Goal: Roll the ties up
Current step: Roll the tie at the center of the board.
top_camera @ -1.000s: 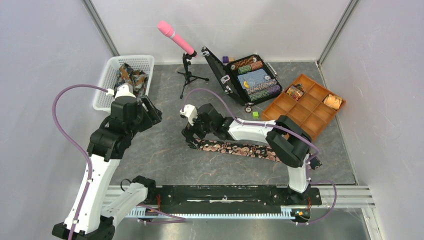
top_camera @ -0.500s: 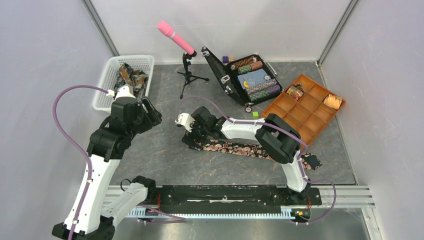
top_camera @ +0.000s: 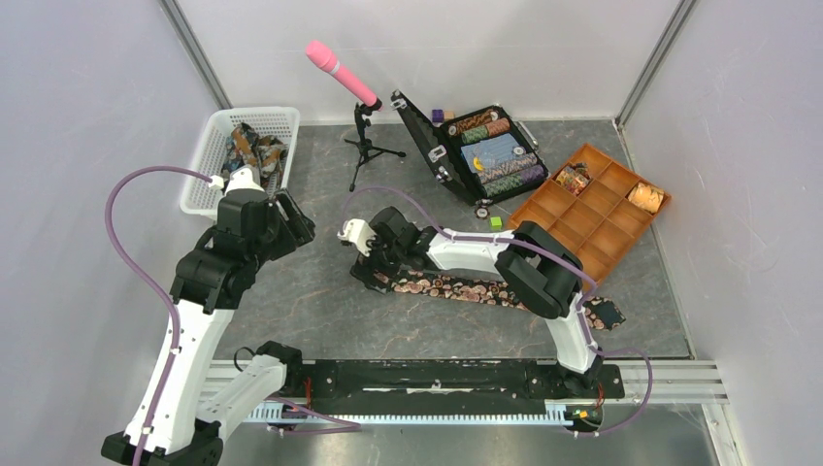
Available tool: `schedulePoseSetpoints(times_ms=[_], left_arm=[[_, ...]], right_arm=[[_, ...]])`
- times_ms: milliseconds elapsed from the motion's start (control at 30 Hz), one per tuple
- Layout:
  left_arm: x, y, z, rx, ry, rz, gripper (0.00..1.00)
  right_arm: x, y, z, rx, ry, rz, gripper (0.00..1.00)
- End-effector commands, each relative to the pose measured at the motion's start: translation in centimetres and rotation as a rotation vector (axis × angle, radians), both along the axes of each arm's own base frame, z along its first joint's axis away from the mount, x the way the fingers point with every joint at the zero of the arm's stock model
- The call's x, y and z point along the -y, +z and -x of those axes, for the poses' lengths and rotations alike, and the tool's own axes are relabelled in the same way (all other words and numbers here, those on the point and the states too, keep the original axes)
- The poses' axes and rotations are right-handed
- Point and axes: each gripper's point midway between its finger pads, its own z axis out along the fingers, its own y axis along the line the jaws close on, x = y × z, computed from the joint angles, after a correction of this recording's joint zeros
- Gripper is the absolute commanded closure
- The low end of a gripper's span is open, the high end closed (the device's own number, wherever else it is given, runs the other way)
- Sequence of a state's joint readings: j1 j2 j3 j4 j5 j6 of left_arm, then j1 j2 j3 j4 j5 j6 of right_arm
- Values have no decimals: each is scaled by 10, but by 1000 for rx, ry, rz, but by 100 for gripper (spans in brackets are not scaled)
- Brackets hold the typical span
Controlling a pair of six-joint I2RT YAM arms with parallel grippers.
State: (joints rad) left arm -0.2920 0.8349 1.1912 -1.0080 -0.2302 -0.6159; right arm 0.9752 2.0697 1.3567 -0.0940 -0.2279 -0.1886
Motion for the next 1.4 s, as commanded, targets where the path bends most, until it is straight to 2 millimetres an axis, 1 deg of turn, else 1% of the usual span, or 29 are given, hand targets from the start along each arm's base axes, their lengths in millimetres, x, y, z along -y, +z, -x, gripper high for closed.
schedulePoseSetpoints(times_ms=[0, 100, 200, 367, 467, 667, 867, 967, 1233, 1367], left_arm=[[0, 5, -2, 28, -12, -6, 25], [0, 3, -2, 24, -11, -5, 25], [0, 2, -2, 21, -12, -1, 25], [2, 0, -2, 18, -15, 5, 25], [4, -1, -2, 19, -19, 16, 25], [5, -1, -2, 20, -21, 21, 25], [5, -1, -1, 24, -21, 23, 25], [5, -2, -1, 23, -21, 24, 25], [5, -1, -1, 25, -25, 24, 24], [6, -2, -1, 23, -28, 28, 24]], right_arm=[[-28, 66, -14, 47, -40, -157, 2], [-30, 83, -15, 51, -44, -203, 2], [-24, 85, -14, 83, -13, -183, 2], [-11, 64, -9, 97, 43, -89, 2], [-8, 52, -2, 80, 68, -66, 2], [-4, 37, 9, 76, 90, -27, 2], [-3, 26, 17, 79, 97, 0, 2], [0, 19, 15, 101, 81, 31, 2], [13, 9, 2, 165, 23, 106, 2], [15, 5, 5, 152, 31, 120, 2]])
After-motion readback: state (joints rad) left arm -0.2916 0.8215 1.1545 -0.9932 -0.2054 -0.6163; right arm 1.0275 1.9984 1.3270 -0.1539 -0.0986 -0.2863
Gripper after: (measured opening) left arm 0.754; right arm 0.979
